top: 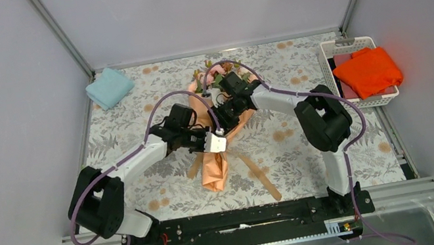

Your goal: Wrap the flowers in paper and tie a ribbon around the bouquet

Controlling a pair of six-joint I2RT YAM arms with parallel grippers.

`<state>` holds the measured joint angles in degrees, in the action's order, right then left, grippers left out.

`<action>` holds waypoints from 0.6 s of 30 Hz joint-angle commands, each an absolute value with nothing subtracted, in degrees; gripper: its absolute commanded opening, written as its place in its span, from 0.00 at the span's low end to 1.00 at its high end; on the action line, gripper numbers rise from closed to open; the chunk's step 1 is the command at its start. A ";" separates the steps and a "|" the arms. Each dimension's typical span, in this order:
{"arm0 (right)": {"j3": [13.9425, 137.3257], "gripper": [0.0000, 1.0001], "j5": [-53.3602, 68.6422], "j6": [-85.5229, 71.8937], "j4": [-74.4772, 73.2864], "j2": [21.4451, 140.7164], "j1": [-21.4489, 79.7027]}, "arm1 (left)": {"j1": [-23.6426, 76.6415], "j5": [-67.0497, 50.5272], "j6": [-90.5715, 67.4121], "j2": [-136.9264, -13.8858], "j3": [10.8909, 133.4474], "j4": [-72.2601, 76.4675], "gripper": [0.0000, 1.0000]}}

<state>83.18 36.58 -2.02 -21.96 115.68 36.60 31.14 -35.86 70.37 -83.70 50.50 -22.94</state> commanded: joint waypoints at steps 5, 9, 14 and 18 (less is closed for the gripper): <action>83.84 0.32 45.62 -1.44 -24.95 114.89 35.93 | 31.22 -33.99 76.76 -85.40 49.07 -20.65 0.27; 83.30 0.14 45.48 -1.92 -24.59 114.02 35.94 | 31.29 -33.53 73.11 -85.81 48.62 -16.15 0.24; 81.97 0.00 45.30 -5.80 -20.78 111.74 35.12 | 31.32 -34.07 76.52 -85.20 47.64 -17.99 0.27; 80.17 0.00 45.86 -9.68 -17.23 110.51 33.60 | 31.61 -36.07 78.56 -84.14 49.35 -22.89 0.36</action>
